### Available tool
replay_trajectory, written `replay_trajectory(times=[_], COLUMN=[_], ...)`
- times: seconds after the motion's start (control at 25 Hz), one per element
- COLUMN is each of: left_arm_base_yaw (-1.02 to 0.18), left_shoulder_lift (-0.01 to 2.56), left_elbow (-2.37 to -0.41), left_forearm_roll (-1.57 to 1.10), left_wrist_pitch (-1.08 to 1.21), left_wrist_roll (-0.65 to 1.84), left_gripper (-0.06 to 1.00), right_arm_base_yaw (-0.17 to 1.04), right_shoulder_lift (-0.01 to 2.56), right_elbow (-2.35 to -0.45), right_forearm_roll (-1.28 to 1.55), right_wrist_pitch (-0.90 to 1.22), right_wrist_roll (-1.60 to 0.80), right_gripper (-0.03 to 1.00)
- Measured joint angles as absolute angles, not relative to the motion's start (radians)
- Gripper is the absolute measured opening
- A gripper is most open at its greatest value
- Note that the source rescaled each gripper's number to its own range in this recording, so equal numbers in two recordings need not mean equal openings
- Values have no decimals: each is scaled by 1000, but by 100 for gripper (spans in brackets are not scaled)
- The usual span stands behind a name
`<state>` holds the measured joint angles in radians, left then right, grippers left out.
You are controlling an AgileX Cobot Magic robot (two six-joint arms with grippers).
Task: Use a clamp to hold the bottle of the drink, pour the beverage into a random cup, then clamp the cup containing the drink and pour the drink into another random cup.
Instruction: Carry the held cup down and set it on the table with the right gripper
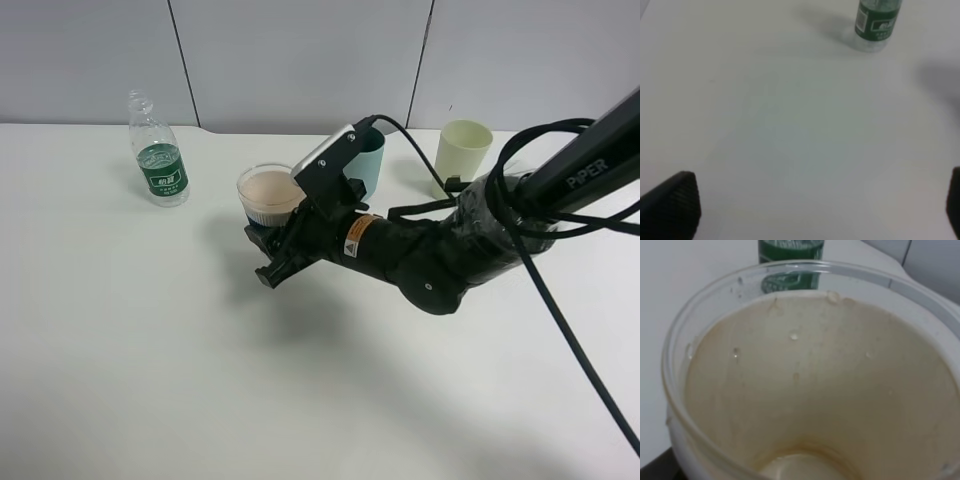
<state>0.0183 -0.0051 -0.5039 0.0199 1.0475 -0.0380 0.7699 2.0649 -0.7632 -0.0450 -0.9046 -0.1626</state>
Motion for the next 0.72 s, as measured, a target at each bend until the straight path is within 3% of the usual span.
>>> replay_trajectory(times=[0.72], left_arm_base_yaw=[18], left_shoulder_lift=[-5], left_elbow=[-504], left_forearm_roll=[20], left_wrist_pitch=[1048], left_wrist_roll=[-38], left_gripper=[100], right_arm_base_yaw=[769], right_shoulder_lift=[2245], right_elbow=[-732], right_forearm_roll=[-23], right_wrist_pitch=[-1165], right_wrist_roll=[-168], right_gripper=[1])
